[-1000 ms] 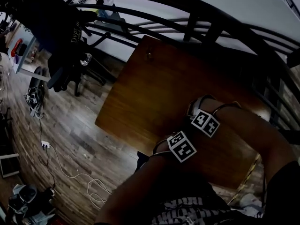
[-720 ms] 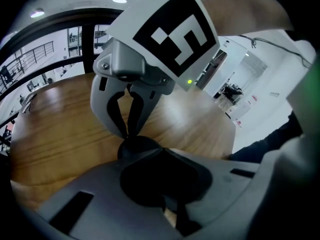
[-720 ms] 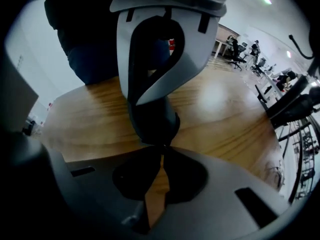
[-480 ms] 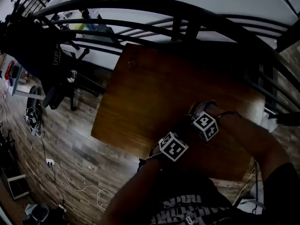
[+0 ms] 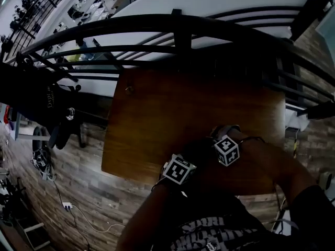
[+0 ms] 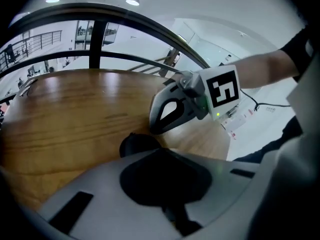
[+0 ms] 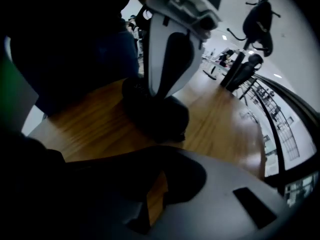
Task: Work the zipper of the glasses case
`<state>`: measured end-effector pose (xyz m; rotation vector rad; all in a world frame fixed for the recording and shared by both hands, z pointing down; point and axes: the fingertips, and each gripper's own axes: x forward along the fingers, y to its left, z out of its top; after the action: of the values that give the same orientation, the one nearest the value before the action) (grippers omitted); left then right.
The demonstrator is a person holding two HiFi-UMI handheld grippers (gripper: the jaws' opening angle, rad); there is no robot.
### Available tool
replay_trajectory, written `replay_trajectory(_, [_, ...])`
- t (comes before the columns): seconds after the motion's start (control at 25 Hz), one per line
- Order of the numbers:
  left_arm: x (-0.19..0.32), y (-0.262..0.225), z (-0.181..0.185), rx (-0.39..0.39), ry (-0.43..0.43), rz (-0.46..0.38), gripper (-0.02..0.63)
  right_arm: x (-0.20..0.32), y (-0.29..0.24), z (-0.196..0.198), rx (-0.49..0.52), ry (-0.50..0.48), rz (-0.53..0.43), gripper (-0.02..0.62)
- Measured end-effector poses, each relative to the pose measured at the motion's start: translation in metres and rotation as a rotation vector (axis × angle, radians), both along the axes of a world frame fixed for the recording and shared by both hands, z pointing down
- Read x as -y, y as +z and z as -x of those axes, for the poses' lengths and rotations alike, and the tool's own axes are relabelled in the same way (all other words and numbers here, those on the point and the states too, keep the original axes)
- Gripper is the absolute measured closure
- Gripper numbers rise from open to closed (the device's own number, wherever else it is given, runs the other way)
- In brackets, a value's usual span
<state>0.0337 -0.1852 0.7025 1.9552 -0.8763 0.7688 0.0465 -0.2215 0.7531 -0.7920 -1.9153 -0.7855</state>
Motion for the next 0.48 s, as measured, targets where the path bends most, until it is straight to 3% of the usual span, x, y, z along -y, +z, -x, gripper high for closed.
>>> replay_trajectory(0.12, [0.001, -0.008, 0.003, -0.073, -0.045, -0.004, 0.601, 0.012, -0.019, 0.017, 0.087, 0.122, 0.017, 0.597])
replay_trajectory(0.28, [0.022, -0.022, 0.014, -0.24, -0.242, -0.021, 0.601, 0.008, -0.026, 0.032, 0.069, 0.123, 0.074, 0.593])
replay_trajectory(0.36, [0.025, -0.021, 0.014, -0.24, -0.257, -0.022, 0.6, 0.001, -0.022, 0.034, 0.04, 0.099, 0.09, 0.544])
replay_trajectory(0.48, [0.021, -0.014, 0.006, -0.22, -0.207, -0.011, 0.6, -0.004, -0.016, 0.035, 0.011, 0.062, 0.098, 0.54])
